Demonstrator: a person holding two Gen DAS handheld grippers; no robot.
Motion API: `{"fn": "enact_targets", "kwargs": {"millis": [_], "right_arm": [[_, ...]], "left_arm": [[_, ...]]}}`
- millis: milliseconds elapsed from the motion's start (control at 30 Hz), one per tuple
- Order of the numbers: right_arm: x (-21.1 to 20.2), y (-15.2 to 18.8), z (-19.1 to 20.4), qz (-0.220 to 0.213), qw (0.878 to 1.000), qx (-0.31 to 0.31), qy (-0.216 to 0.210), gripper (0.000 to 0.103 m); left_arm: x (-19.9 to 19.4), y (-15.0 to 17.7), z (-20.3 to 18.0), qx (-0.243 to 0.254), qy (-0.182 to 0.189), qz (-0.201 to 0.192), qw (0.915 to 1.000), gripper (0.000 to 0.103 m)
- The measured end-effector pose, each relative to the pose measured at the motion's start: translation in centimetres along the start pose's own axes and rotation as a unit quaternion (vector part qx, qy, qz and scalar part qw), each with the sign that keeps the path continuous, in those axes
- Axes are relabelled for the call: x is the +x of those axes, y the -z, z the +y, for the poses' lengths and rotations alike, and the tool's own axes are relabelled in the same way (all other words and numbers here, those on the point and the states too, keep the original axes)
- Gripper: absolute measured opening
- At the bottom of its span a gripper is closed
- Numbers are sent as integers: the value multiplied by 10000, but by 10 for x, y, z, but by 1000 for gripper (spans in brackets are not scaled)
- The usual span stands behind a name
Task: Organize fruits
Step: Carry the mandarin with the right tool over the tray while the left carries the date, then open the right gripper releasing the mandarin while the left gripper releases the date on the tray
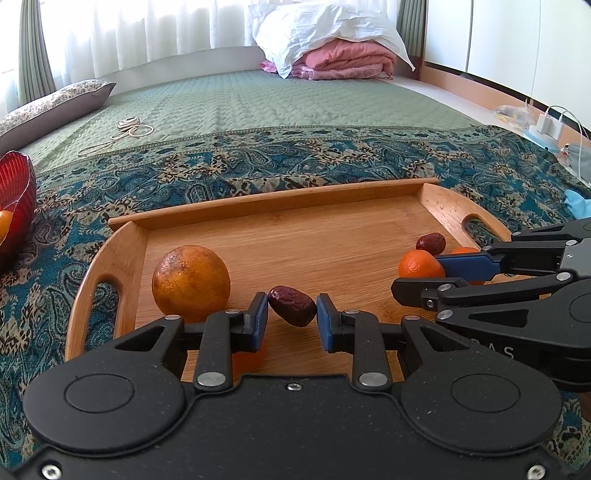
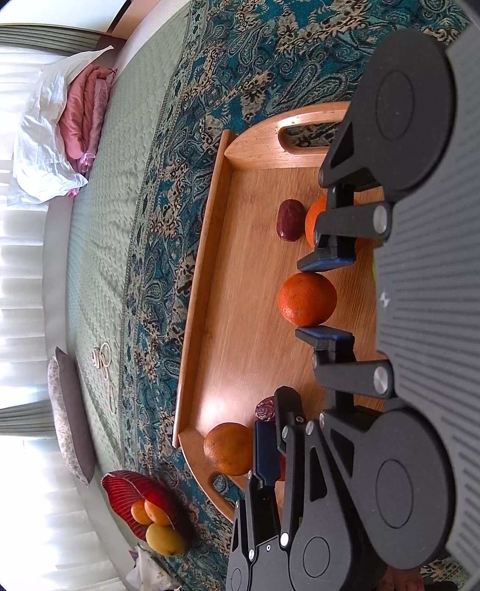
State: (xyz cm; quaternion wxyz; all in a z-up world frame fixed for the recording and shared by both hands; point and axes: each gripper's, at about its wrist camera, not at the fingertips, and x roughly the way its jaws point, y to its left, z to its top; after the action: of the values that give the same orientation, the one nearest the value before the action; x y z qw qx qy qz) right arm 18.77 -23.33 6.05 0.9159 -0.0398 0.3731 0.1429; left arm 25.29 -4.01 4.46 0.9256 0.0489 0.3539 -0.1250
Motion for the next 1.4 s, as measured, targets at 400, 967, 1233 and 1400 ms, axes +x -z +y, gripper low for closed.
{"fn": "enact_targets", "kwargs": {"millis": [400,967,1233,1400], "right_arm": [[4,0,2,104,9999,-81,-1,37],[-4,1,2,-36,9999,-76,-82,45],[-21,1,2,-254,9997,-15,-63,57],[-34,2,3,-414,9991,8,38,65]], "left_arm": [[7,3,-2,15,13,-13,10000,27],[0,1,5,-133,91,-64,9998,35],[-17,-1,11,-270,-18,-180,9995,54],[-32,-1,13,-332,-123,-282,9990,68]]}}
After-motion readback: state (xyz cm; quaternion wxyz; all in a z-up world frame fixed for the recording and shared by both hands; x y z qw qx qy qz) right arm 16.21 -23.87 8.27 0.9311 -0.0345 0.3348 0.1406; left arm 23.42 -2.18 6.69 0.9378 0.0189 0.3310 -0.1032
